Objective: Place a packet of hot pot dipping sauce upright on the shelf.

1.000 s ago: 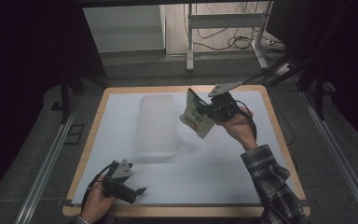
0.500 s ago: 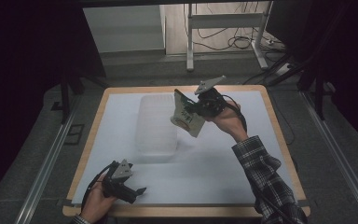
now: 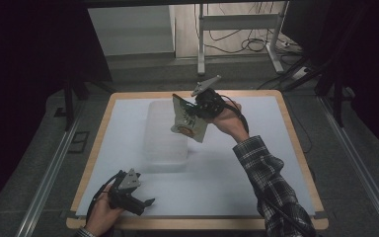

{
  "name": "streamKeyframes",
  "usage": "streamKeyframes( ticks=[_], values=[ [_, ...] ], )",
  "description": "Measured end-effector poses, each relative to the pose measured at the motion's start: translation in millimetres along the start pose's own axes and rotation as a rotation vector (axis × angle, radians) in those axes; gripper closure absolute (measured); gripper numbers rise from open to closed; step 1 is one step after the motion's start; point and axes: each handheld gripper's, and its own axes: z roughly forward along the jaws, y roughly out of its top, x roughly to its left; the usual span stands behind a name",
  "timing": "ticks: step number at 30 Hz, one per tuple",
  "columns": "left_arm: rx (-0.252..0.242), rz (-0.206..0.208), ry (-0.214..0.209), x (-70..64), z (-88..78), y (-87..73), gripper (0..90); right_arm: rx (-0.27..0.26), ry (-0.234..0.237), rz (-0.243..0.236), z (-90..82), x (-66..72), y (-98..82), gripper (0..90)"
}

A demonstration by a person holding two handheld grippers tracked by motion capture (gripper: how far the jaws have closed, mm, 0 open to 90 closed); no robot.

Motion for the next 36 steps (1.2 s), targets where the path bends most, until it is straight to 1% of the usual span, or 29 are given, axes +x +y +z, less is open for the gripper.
streamKeyframes(
  ticks=[5,7,8,9,16,24,26,28,30,31,33,34,35,36],
  values=[
    [0.0,0.002,0.003,-0.3,0.0,0.0,0.0,-0.015,-0.009,0.002,8.1,2.8,7.4,89.5],
    [0.0,0.002,0.003,-0.3,-0.1,0.0,0.0,-0.016,-0.015,-0.005,12.1,5.4,11.3,89.5],
    [0.0,0.003,0.002,-0.4,-0.1,0.1,0.0,-0.02,-0.013,-0.01,16.8,7.8,14.9,89.5],
    [0.0,0.003,0.002,-0.4,-0.1,0.1,0.0,-0.02,-0.013,-0.01,16.8,7.8,14.9,89.5],
    [0.0,0.006,0.003,-0.6,-0.4,0.2,0.0,-0.029,-0.011,-0.028,33.9,17.2,26.7,89.5],
    [0.0,0.009,0.004,-1.0,-0.3,0.3,0.0,-0.035,-0.009,-0.027,44.3,22.1,33.1,89.5],
    [0.0,0.009,0.004,-1.0,-0.4,0.4,0.0,-0.042,-0.001,-0.022,46.8,23.7,34.1,89.5],
    [-0.001,0.009,0.005,-1.1,-0.5,0.4,0.0,-0.052,0.018,-0.024,51.8,26.6,35.5,89.5],
    [0.001,0.01,0.005,-1.1,-0.7,0.4,0.0,-0.053,0.025,-0.022,54.1,27.8,35.7,89.5],
    [0.0,0.011,0.006,-1.2,-0.8,0.4,0.0,-0.036,0.026,-0.03,59.5,29.9,35.4,89.4],
    [0.0,0.012,0.006,-1.3,-0.9,0.4,0.0,-0.026,0.026,-0.033,62.2,30.7,34.5,89.3],
    [0.0,0.012,0.006,-1.2,-0.9,0.4,0.0,-0.016,0.024,-0.04,64.4,31.0,33.4,88.9],
    [-0.001,0.011,0.005,-1.2,-0.9,0.3,0.0,-0.014,0.019,-0.035,66.3,31.1,31.9,86.6],
    [-0.001,0.011,0.005,-1.1,-0.8,0.3,0.0,-0.029,0.012,-0.021,67.2,29.5,29.4,81.2]
  ],
)
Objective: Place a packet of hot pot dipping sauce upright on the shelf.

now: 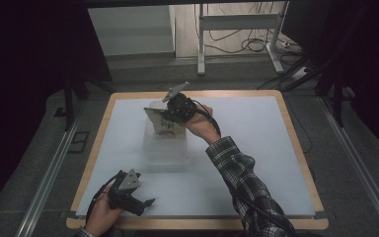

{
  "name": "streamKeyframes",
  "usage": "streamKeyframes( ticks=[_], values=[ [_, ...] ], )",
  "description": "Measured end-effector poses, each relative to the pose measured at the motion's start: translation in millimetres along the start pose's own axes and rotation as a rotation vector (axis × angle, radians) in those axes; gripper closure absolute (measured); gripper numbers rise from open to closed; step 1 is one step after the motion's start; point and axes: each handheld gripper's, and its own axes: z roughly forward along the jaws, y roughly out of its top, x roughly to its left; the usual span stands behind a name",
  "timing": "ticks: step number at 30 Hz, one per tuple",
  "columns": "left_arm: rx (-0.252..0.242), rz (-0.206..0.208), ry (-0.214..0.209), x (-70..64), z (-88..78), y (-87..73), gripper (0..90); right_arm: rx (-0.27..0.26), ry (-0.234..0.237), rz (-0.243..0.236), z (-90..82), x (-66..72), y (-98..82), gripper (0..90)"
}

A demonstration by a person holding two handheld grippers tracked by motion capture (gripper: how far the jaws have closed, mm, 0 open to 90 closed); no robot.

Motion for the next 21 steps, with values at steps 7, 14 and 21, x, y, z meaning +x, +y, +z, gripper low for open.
streamKeyframes(
  ticks=[7,14,21],
  values=[
    [0.002,0.002,0.001,-0.4,0.3,0.2,0.0,0.0,-0.028,0.011,-4.7,-1.5,-2.0,67.6],
    [0.005,0.005,0.003,-0.6,0.7,0.3,0.0,-0.007,-0.042,0.029,-9.6,-1.4,-4.1,48.7],
    [0.006,0.007,0.004,-1.0,1.0,0.3,0.0,-0.003,-0.038,0.036,-12.1,0.5,-7.5,37.6]
  ],
)
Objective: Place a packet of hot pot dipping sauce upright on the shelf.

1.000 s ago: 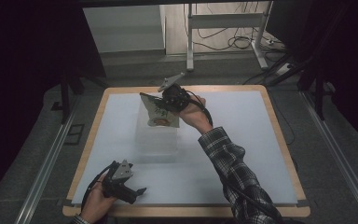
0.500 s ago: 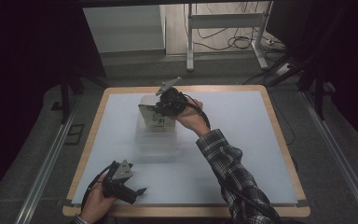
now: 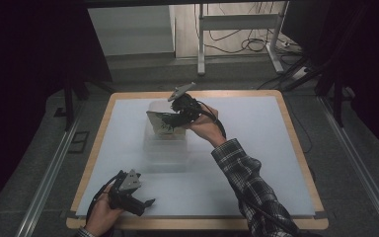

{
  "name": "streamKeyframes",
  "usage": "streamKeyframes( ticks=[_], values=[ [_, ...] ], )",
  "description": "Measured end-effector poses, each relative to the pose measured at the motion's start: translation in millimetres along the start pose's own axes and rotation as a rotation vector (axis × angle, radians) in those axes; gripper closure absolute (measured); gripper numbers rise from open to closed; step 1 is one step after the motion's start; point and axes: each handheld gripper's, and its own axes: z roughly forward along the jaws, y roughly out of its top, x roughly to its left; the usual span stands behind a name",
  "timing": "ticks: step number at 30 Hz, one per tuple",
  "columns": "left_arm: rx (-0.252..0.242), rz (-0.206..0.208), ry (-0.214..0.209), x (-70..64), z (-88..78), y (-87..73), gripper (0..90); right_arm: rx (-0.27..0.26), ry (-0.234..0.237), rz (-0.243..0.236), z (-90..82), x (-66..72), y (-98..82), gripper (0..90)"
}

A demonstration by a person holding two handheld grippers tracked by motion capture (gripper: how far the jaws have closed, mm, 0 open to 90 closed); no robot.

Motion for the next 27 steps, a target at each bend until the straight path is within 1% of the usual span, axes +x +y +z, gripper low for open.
streamKeyframes(
  ticks=[2,5,8,14,15,21,22,27],
  values=[
    [0.001,0.0,0.001,-0.1,0.1,0.0,0.0,0.002,-0.002,-0.007,-1.0,0.8,-0.9,35.7],
    [0.001,0.0,0.0,0.0,0.2,0.0,0.1,0.0,-0.003,-0.001,-3.2,1.4,-2.3,33.4],
    [0.003,0.0,0.001,-0.2,0.4,0.0,0.1,0.002,-0.007,-0.006,-5.3,1.1,-3.5,31.2],
    [0.003,0.003,0.0,-0.4,0.6,0.1,0.0,0.002,-0.002,-0.016,-10.5,1.7,-6.8,26.3],
    [0.003,0.004,0.0,-0.6,0.5,0.2,0.1,-0.001,-0.003,-0.011,-12.2,1.2,-7.9,24.8],
    [0.002,0.007,0.001,-1.4,0.4,0.5,0.0,-0.004,0.001,0.01,-17.5,0.0,-11.8,22.0],
    [0.002,0.006,0.001,-1.2,0.3,0.5,0.0,-0.005,0.0,0.007,-18.6,-0.4,-13.1,21.6],
    [-0.002,-0.013,-0.005,-0.4,-0.1,0.6,0.0,-0.015,0.0,0.023,-24.6,-1.8,-19.6,19.9]
  ],
)
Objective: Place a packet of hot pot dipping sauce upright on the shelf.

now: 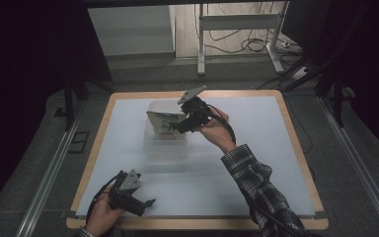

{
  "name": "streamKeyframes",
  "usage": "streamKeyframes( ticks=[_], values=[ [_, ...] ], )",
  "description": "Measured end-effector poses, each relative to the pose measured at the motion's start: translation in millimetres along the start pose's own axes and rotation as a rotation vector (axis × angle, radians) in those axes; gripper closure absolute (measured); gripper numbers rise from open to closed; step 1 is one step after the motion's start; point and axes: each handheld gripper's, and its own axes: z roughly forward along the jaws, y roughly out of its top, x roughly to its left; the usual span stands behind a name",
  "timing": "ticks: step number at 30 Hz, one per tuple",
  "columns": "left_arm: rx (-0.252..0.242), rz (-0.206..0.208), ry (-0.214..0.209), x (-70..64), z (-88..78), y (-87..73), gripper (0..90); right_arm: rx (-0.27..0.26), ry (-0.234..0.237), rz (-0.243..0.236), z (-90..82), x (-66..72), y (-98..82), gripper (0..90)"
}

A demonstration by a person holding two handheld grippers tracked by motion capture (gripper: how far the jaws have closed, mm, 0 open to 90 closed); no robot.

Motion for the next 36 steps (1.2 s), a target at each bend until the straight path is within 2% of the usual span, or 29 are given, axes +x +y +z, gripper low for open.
streamKeyframes(
  ticks=[8,16,23,26,30,34,35,36],
  values=[
    [-0.019,-0.047,-0.016,2.8,-2.8,0.2,0.0,-0.016,0.002,0.032,-11.2,-4.7,-10.5,18.0],
    [-0.022,-0.09,-0.029,3.3,-5.5,1.7,0.3,-0.025,0.004,0.04,-19.5,-4.9,-16.8,16.0],
    [-0.029,-0.085,-0.04,3.4,-7.8,2.5,0.5,-0.027,0.002,0.05,-29.0,-4.7,-26.6,15.2],
    [-0.036,-0.103,-0.063,5.3,-8.7,2.1,0.7,-0.035,-0.002,0.057,-33.5,-5.4,-32.1,14.5],
    [-0.049,-0.115,-0.068,6.9,-9.8,1.5,0.6,-0.038,-0.005,0.07,-38.7,-6.8,-39.8,12.9],
    [-0.053,-0.147,-0.077,8.9,-10.4,0.8,0.0,-0.04,-0.013,0.079,-44.0,-6.7,-46.9,12.1],
    [-0.065,-0.17,-0.091,9.9,-11.1,0.6,0.0,-0.046,-0.009,0.078,-46.3,-6.1,-50.1,11.8],
    [-0.065,-0.17,-0.091,9.9,-11.1,0.6,0.0,-0.046,-0.009,0.078,-46.3,-6.1,-50.1,11.8]
  ],
)
